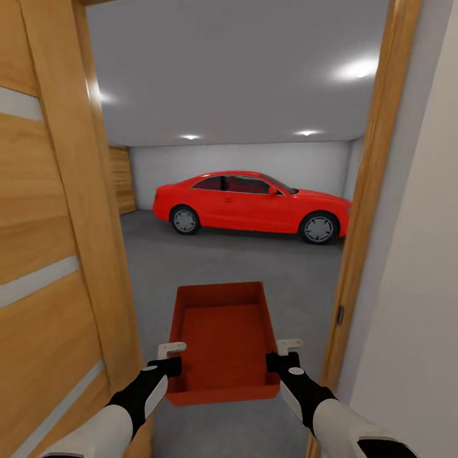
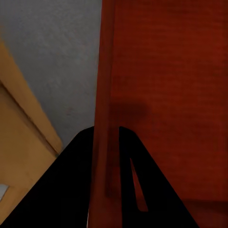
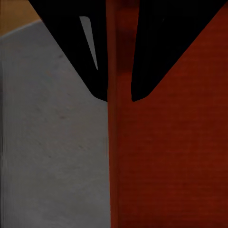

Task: Move the two storage containers from the living room to the garage. In the garage, place one container on the floor and stack the other container on top of it (either order is fine).

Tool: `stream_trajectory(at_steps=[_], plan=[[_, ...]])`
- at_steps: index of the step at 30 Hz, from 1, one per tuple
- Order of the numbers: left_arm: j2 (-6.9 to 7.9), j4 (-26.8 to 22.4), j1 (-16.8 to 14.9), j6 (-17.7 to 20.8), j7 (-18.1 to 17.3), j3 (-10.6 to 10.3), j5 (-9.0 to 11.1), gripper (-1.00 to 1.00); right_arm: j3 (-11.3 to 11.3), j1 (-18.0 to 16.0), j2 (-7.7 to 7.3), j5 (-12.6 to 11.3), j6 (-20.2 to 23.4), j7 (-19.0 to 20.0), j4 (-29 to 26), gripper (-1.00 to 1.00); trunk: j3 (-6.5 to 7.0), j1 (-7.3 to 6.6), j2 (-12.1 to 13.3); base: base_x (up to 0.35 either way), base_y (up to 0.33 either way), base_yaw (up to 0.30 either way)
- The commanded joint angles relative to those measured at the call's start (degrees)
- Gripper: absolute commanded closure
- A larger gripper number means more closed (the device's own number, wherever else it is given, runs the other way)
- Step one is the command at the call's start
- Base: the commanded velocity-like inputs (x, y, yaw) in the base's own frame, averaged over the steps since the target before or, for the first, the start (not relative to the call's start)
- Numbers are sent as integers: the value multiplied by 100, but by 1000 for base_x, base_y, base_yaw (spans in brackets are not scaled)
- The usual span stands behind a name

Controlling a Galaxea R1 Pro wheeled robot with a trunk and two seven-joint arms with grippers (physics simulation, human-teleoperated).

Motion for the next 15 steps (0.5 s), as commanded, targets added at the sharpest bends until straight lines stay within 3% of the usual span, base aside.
stream_trajectory(at_steps=[1,15], plan=[[7,-139,-4,-121,159,153,-65,100,-7,-3,4,-7,-18,72,25,100,-9,4,-7,246,216,-246],[7,-139,-4,-121,160,153,-65,100,-7,-4,4,-7,-18,72,25,100,-9,4,-7,246,216,-246]])
